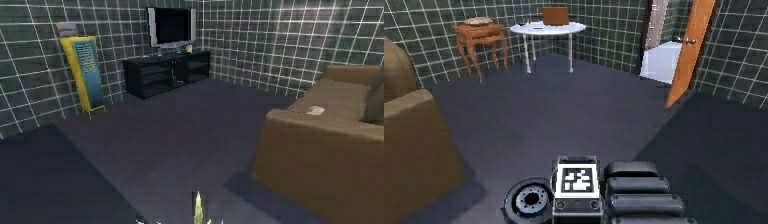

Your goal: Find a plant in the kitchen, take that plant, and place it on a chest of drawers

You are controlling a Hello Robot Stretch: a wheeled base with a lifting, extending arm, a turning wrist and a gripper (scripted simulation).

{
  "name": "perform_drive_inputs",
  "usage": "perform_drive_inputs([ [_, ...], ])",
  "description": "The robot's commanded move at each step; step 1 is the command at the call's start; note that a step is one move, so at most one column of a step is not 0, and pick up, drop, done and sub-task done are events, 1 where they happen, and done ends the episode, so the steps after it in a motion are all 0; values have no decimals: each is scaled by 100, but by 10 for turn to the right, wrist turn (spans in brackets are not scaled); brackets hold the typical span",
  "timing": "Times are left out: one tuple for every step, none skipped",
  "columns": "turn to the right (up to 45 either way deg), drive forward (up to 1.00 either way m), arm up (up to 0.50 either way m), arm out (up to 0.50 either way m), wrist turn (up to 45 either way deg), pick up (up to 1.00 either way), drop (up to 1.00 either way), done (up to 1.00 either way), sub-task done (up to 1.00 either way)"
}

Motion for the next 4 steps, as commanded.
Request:
perform_drive_inputs([
  [450, 0, 0, 0, 0, 0, 0, 0, 0],
  [330, 0, 0, 0, 0, 0, 0, 0, 0],
  [0, 35, 0, 0, 0, 0, 0, 0, 0],
  [270, 0, 0, 0, 0, 0, 0, 0, 0],
])
